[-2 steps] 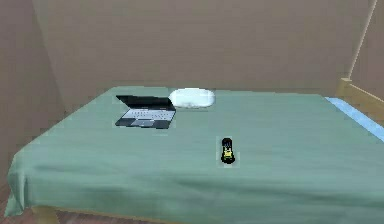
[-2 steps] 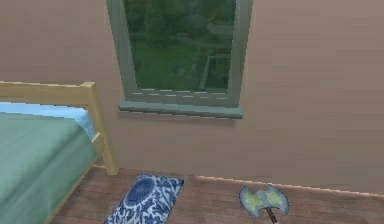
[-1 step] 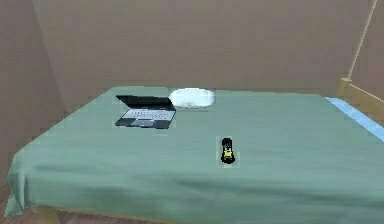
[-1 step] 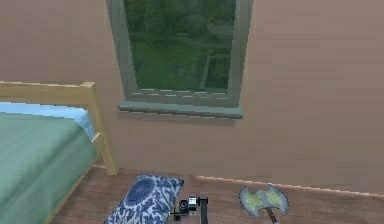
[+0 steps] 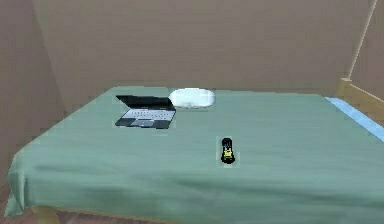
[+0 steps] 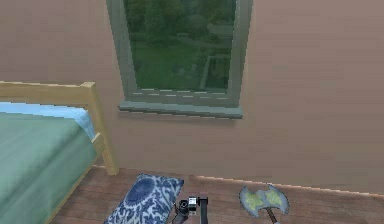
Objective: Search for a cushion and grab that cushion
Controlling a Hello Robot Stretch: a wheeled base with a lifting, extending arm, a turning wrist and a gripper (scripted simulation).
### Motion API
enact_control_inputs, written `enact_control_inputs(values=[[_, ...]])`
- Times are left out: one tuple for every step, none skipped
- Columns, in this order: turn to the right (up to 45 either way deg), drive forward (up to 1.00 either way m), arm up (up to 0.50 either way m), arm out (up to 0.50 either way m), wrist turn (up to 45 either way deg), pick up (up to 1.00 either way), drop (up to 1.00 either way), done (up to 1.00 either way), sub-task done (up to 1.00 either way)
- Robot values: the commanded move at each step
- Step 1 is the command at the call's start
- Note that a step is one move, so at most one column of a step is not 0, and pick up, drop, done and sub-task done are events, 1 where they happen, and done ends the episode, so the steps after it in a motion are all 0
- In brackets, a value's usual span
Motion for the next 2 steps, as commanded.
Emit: enact_control_inputs(values=[[0.0,0.00,0.00,0.00,45.0,0.00,0.00,0.00,0.00],[0.0,0.00,0.00,0.00,33.0,0.00,0.00,0.00,0.00]])
